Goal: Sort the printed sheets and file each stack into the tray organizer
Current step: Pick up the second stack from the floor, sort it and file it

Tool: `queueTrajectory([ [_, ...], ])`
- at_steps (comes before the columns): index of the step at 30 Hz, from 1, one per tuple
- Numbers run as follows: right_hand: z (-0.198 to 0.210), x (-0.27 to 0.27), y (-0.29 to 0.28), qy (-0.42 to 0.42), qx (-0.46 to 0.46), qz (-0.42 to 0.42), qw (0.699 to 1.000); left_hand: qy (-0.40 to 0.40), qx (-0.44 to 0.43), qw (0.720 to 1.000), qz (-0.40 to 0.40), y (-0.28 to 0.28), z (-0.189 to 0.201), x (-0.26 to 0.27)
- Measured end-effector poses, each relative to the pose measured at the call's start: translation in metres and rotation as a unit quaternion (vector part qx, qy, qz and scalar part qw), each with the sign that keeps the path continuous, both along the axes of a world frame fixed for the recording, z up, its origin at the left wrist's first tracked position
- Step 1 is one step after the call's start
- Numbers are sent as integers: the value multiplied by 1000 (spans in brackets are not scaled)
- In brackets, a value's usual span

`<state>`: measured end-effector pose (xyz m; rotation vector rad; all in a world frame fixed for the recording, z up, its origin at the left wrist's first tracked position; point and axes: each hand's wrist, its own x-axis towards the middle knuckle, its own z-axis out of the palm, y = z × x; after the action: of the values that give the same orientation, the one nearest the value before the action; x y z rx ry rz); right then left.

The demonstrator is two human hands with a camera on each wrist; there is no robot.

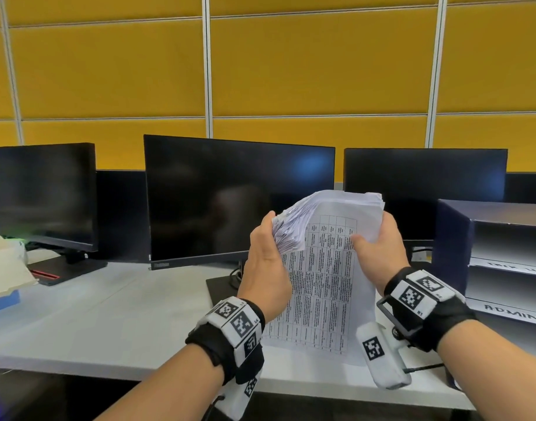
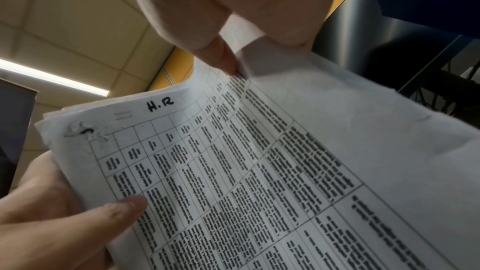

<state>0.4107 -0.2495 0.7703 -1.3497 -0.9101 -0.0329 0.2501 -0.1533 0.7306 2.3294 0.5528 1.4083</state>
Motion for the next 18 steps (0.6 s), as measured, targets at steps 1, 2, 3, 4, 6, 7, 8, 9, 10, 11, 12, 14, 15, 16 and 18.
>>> queueTrajectory([
  [1, 0, 0, 0, -1, -2, -1, 1000, -1, 2, 1000, 0, 0, 0, -1],
  [2, 0, 1, 0, -2, -4, -1, 1000, -3, 7, 1000, 3, -1, 0, -1],
  [3, 0, 1, 0, -3, -5, -1, 1000, -7, 19, 1000, 8, -2, 0, -2],
  [4, 0, 1, 0, -4, -7, -2, 1000, -13, 34, 999, 13, -2, 1, -3],
  [6, 0, 1, 1, -4, -10, -4, 1000, -24, 67, 997, 22, -1, 2, -5],
  [7, 0, 1, 1, -6, -11, -6, 1000, -26, 88, 995, 27, 0, 3, -6],
  [8, 0, 2, 1, -8, -12, -9, 1000, -28, 110, 993, 30, 2, 5, -7],
  [9, -1, 2, 1, -10, -12, -11, 1000, -32, 128, 991, 29, 4, 7, -8],
  [10, -1, 3, 1, -10, -12, -11, 1000, -42, 137, 989, 21, 5, 9, -9],
  [11, -1, 3, 1, -9, -13, -11, 1000, -56, 132, 990, 12, 7, 12, -11],
  [12, -1, 3, 1, -8, -12, -11, 1000, -74, 108, 991, 2, 7, 14, -12],
  [14, 0, 4, 0, -5, -8, -8, 1000, -107, -3, 994, -24, 10, 20, -14],
  [15, 0, 5, 0, -2, -6, -5, 1000, -121, -71, 989, -38, 13, 22, -15],
  [16, 0, 6, 0, 3, -6, -1, 1000, -132, -134, 981, -51, 18, 23, -15],
  [18, -3, 10, -2, 25, -10, 18, 999, -132, -229, 962, -65, 27, 23, -17],
])
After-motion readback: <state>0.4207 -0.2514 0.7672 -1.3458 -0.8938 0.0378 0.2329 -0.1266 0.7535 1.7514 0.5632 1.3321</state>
